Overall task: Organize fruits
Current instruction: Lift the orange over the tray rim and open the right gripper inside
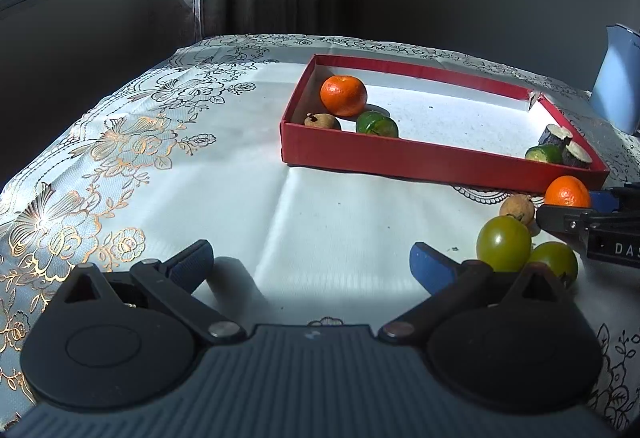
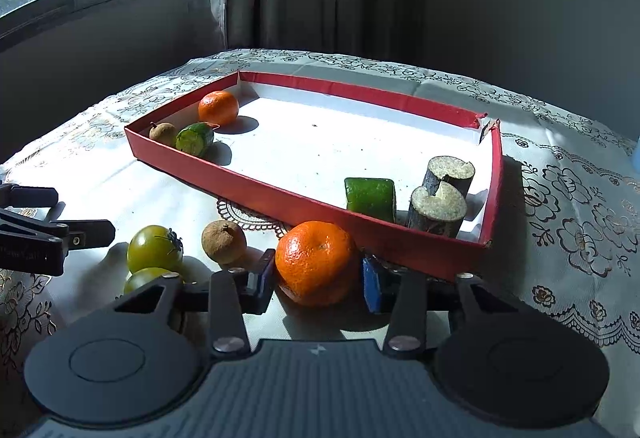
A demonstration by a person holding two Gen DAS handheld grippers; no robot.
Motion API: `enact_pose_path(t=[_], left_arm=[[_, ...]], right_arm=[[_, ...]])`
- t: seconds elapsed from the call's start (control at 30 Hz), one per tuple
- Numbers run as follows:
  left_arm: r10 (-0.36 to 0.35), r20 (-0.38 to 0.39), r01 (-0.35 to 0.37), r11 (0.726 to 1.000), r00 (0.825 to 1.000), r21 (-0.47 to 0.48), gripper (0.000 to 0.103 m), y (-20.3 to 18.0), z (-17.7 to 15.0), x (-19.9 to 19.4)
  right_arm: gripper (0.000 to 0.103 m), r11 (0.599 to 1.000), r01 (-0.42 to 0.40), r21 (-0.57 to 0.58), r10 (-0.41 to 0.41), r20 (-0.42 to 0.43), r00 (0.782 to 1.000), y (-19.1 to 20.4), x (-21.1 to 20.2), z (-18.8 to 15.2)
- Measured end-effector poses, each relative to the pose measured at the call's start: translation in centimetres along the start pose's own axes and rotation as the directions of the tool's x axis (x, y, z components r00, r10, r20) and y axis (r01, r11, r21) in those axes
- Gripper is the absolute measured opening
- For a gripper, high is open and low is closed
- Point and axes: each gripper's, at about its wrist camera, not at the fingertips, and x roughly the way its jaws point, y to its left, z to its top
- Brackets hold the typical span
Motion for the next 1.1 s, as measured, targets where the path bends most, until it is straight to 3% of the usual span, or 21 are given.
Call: enact_pose_path(t=[0.6, 0.87, 1.1], left_arm=[[-0.003, 0.001, 0.003, 1.000, 1.000, -0.004, 0.103, 0.1, -0.1, 0.0], [0.000, -0.001, 0.000, 1.000, 1.000, -0.001, 0.103, 0.1, -0.1, 0.0], [-0.001, -0.002, 0.001, 1.000, 1.000, -0.003, 0.103, 0.1, -0.1, 0.0]], right_arm=[[0.041, 0.999, 0.026, 0.048, -0.031, 0.113, 0.993, -1.0, -3.5, -1.3], [0.041, 0.995, 0.092, 0.046, -0.099, 0.168, 0.981, -2.8, -3.6, 1.9], [0.041, 0.990, 0.127, 0.064, -0.136, 0.157, 0.978, -4.2, -0.2, 4.6]])
